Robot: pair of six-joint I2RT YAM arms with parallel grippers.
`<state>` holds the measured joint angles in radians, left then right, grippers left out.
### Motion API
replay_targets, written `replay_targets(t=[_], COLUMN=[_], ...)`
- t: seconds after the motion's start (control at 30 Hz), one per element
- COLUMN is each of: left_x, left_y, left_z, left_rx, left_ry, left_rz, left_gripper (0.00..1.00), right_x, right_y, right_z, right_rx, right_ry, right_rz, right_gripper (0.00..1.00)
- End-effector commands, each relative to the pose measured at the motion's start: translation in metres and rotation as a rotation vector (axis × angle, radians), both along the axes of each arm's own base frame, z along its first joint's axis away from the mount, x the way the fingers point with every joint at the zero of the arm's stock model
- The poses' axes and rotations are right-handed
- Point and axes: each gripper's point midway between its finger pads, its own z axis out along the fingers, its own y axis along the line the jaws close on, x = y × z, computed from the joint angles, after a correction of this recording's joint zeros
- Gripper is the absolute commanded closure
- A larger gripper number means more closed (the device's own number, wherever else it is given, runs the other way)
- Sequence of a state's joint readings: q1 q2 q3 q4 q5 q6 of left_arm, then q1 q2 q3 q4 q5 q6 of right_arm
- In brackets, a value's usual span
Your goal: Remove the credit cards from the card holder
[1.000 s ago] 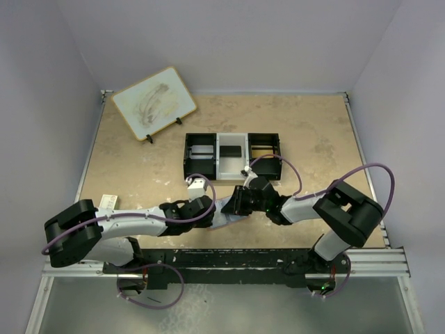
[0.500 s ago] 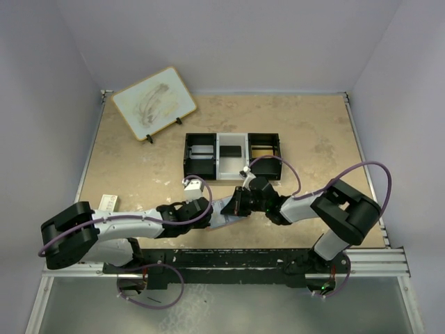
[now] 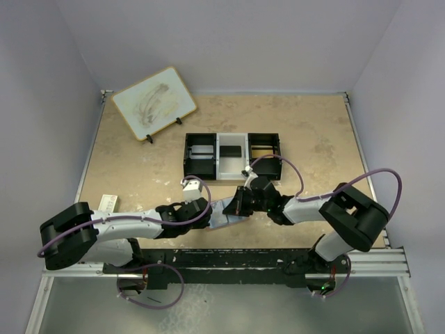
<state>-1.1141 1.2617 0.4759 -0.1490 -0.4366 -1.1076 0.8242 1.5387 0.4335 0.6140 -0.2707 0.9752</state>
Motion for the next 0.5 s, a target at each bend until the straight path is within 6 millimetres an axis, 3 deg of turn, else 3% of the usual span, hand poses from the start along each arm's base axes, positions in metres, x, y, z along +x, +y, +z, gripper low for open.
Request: replay_targets(t=[0.0,0.33,0.47], left_x=[0.0011,0.0004,-0.0006], left_y=[0.0109,0.0129,0.0133], left_z=[-0.0011,-0.0013,-0.0018], left_rx=[0.035,0.04,0.041], left_ry=[-0.016,-0.015,-0.013], left_rz=[0.02,0.021,0.015], left_gripper=[1.0,1.0,1.0], right_x=[0.0081,0.0066,0.005], right_y=[-0.0029,-0.0044,-0.0033], right_z=[0.0069,0.0059,0.0035], right_rx=[-0.024,0.005,0.009], right_ry=[-0.038,-0.031,-0.024], right_rz=[-0.021,0.022,0.042], right_gripper=[1.0,1.0,0.93])
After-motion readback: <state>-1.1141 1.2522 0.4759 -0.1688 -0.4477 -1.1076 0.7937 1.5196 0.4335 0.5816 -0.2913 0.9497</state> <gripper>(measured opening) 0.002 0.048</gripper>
